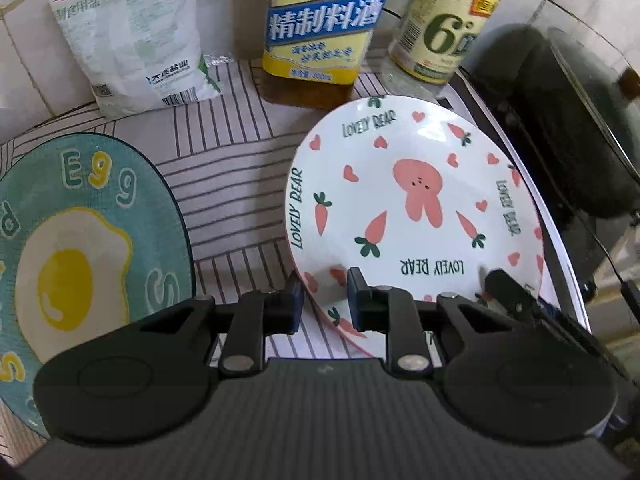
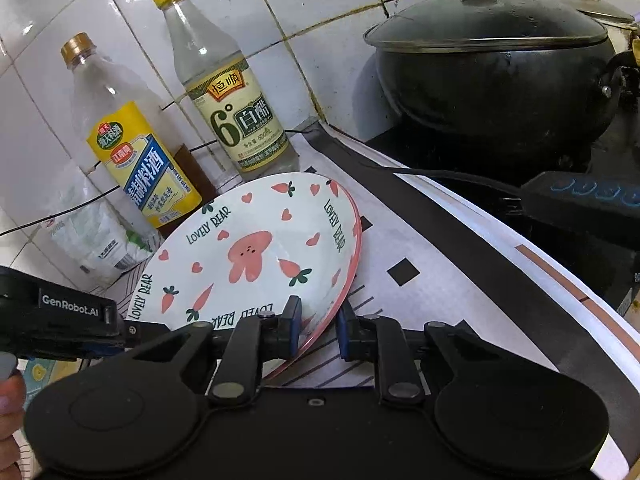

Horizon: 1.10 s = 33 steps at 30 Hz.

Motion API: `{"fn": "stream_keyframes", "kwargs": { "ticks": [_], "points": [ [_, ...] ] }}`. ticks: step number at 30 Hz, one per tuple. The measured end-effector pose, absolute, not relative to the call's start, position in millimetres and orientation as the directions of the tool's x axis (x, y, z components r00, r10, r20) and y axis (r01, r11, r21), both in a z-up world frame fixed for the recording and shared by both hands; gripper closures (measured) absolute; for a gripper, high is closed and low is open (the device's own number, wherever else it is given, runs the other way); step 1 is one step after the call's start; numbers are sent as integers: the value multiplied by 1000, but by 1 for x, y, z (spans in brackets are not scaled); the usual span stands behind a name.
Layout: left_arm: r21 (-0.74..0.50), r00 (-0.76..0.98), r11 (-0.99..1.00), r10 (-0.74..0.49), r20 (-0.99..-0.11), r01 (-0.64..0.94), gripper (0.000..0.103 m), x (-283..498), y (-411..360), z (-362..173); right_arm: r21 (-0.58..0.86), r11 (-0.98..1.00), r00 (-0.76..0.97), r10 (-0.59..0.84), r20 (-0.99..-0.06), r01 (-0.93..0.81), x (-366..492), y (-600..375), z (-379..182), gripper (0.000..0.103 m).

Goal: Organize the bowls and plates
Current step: 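Carry the pink bunny plate onto the blue egg plate with both tools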

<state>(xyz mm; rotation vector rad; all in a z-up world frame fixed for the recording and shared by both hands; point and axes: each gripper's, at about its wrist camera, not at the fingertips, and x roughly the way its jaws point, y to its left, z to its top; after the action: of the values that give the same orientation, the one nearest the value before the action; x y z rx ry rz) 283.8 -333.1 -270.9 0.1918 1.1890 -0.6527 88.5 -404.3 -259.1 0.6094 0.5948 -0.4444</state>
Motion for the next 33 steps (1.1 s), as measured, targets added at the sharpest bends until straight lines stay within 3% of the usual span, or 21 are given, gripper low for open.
{"fn": "stream_keyframes", "kwargs": {
  "ticks": [16,23,33],
  "points": [
    [-179,285,812,-388,-876,555,82,247,-266,-219,434,779,780,-109,-616,452,69,-410,-255,80],
    [-221,318,846,-406,-857,484,82,239,-218,-197,430,826,798,-40,-601,365,84,-403,-247,80],
    [-201,376,911,-339,-862,361,82,243,-163,-191,475,854,804,123,-582,214,114,-367,-234,80]
  ]
}}
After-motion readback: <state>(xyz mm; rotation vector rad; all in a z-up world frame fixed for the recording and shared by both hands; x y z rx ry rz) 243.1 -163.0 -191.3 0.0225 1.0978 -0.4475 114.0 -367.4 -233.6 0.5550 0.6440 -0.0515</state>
